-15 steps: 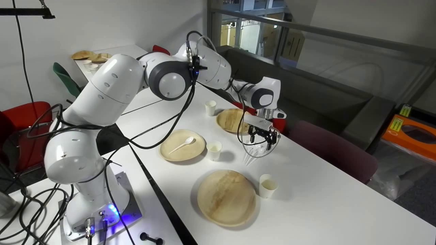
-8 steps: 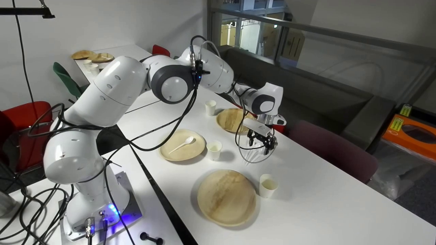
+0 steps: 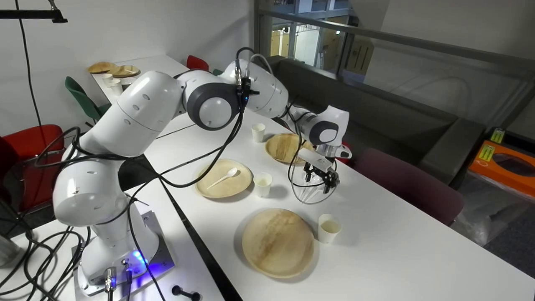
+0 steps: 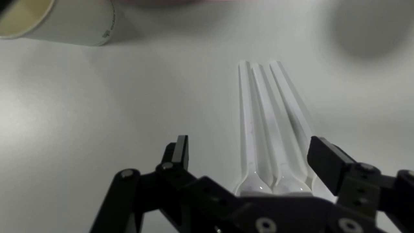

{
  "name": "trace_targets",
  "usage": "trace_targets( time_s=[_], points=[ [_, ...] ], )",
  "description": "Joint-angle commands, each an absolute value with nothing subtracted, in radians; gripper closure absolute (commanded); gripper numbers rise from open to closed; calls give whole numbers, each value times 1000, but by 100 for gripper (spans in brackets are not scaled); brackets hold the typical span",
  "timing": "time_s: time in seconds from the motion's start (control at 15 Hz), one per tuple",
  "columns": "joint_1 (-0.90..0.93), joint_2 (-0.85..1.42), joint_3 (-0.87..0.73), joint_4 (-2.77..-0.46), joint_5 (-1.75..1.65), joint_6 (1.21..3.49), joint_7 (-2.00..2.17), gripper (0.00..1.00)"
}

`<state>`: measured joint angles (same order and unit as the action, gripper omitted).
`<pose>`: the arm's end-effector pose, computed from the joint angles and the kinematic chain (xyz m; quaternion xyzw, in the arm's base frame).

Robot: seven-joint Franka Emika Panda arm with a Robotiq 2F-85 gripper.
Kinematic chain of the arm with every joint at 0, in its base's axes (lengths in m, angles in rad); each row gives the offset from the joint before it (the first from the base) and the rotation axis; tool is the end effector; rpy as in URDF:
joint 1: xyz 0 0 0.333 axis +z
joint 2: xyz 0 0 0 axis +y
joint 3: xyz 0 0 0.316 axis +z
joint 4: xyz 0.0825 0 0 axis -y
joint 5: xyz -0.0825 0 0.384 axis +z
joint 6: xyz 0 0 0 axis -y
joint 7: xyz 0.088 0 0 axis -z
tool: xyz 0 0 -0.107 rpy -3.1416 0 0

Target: Put one spoon on the right plate

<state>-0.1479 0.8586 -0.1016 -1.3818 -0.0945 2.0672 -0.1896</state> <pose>0.6943 -0.1679 0.1857 0.9932 0.0103 -0.0999 0.0588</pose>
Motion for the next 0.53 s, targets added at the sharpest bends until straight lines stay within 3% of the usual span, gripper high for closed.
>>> trace_targets(
  time_s=[0.0,0.47],
  points=[
    [-172,863,-84,-1380,-76,2127,-183,0],
    [-188,893,-76,-1385,-61,2176,-196,0]
  ],
)
